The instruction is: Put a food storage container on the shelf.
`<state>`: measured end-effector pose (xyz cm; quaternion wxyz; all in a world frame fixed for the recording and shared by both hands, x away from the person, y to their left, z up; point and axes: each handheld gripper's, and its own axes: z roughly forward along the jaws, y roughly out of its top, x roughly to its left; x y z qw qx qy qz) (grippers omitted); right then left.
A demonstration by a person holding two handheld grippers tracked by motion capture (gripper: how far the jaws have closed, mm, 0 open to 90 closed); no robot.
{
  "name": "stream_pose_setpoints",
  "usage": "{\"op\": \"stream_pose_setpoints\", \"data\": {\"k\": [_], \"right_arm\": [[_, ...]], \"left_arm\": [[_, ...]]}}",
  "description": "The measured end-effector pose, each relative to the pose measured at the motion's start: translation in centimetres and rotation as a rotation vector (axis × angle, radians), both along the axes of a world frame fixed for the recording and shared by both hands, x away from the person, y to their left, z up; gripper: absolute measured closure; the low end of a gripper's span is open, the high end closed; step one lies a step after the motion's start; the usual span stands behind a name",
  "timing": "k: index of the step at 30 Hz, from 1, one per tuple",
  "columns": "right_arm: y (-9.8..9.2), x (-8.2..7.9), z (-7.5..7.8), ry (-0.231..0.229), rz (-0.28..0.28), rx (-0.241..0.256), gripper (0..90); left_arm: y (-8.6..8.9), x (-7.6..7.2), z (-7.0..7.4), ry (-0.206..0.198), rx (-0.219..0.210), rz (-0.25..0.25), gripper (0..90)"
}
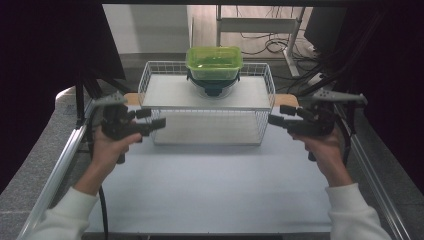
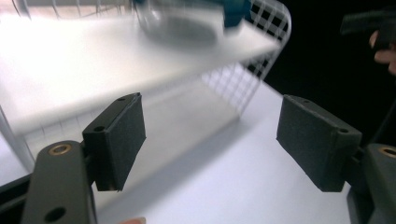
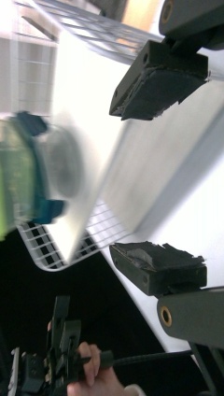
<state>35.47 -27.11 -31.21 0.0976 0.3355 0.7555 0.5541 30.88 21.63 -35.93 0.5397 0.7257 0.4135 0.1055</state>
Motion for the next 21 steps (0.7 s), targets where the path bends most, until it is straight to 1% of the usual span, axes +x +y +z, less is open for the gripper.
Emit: {"op": "stream_pose_setpoints", "data": {"k": [2,3,4,5,6,7,8,9,12,14,15,17,19,20,21], "right_arm": [[-0.1,-1.2,-1.5,0.003,0.004,-0.023,27.8],[-0.2,-1.8,-2.3,0.010,0.007,-0.030,27.7],[-0.3,-2.5,-3.3,0.022,0.012,-0.038,27.6],[-0.3,-2.8,-3.9,0.031,0.014,-0.046,27.3],[-0.3,-3.5,-5.0,0.046,0.012,-0.065,26.9],[-0.3,-3.9,-5.9,0.059,0.011,-0.084,26.8],[-0.3,-4.3,-6.6,0.073,0.011,-0.093,26.5],[-0.2,-4.8,-7.6,0.093,0.012,-0.113,26.1],[-0.1,-5.7,-9.6,0.133,0.010,-0.135,25.7],[-0.2,-6.0,-10.6,0.147,0.006,-0.155,25.6],[-0.2,-6.1,-11.1,0.150,0.003,-0.155,25.6],[-0.1,-6.0,-11.7,0.158,0.000,-0.167,25.0],[0.0,-6.0,-12.0,0.161,-0.002,-0.172,24.1],[0.1,-6.0,-12.1,0.157,0.001,-0.178,23.4],[0.2,-6.1,-12.2,0.149,0.001,-0.182,23.1]], "left_arm": [[0.0,-1.2,-1.5,0.007,0.009,-0.010,23.3],[-0.1,-1.9,-2.5,0.012,0.020,-0.018,23.2],[-0.2,-2.3,-3.0,0.015,0.024,-0.015,23.2],[-0.4,-2.9,-4.0,0.027,0.031,-0.015,23.2],[-0.5,-3.3,-4.8,0.034,0.039,-0.022,23.2],[-0.6,-3.5,-5.3,0.043,0.038,-0.021,23.2],[-0.9,-3.8,-6.3,0.065,0.037,-0.026,23.3],[-1.1,-4.0,-6.8,0.076,0.039,-0.030,23.2],[-1.6,-4.6,-8.4,0.093,0.072,-0.031,23.2],[-1.8,-4.8,-9.2,0.111,0.078,-0.041,23.1],[-1.9,-4.8,-9.4,0.115,0.086,-0.042,22.9],[-2.1,-5.0,-9.7,0.114,0.098,-0.037,23.0],[-2.2,-5.1,-9.9,0.108,0.121,-0.031,22.8],[-2.2,-5.2,-10.1,0.100,0.139,-0.023,22.7],[-2.2,-5.2,-10.1,0.100,0.144,-0.021,22.4]]}}
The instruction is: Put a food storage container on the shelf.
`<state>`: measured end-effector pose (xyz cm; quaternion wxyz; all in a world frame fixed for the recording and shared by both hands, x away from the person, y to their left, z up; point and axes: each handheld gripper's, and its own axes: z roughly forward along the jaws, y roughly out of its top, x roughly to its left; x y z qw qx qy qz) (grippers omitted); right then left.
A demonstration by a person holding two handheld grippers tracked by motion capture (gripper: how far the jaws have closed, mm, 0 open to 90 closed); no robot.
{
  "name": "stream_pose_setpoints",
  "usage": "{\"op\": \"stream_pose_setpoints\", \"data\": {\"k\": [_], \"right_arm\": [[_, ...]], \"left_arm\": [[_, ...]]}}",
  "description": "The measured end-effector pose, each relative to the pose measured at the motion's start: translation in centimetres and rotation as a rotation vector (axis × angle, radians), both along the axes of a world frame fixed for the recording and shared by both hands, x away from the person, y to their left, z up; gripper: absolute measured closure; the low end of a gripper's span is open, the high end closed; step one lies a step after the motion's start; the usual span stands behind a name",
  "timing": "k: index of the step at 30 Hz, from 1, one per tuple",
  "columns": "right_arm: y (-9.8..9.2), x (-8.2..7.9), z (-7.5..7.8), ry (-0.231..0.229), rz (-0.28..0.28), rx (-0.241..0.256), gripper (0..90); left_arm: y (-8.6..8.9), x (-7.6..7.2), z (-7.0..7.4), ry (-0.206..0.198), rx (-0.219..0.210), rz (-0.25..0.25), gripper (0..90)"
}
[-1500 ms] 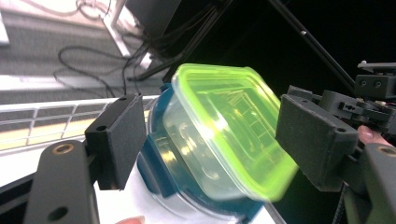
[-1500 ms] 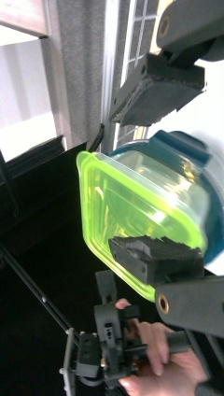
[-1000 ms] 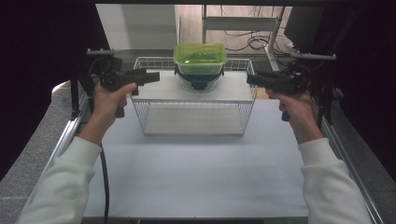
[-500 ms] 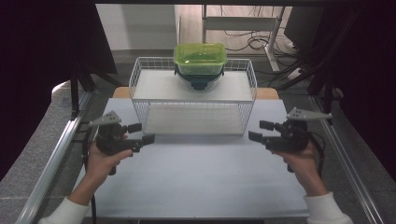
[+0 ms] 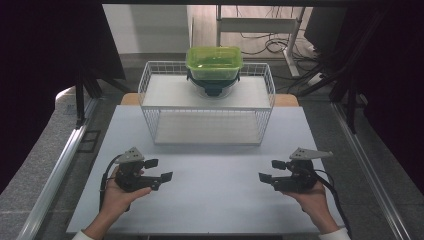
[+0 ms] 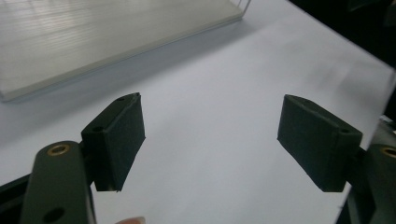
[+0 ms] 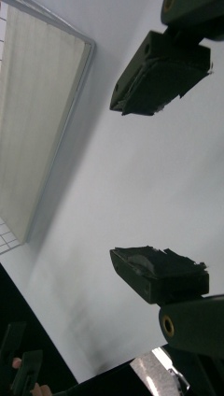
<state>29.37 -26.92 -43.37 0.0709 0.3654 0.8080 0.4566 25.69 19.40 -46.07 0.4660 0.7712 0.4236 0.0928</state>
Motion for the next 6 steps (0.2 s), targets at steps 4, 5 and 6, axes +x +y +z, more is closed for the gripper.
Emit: {"op": "stream_pose_setpoints", "data": {"k": [4,5,6], "right_arm": [[0.21,-0.40,-0.13,-0.033,0.002,-0.023,18.8],[0.23,-0.52,-0.19,-0.039,0.001,-0.038,17.6],[0.26,-0.63,-0.27,-0.046,-0.003,-0.052,17.0]], "left_arm": [[-0.02,0.17,-0.63,0.007,0.010,0.008,21.8],[-0.04,0.21,-0.80,0.010,0.012,0.010,21.6],[-0.05,0.27,-0.96,0.015,0.015,0.011,21.5]]}}
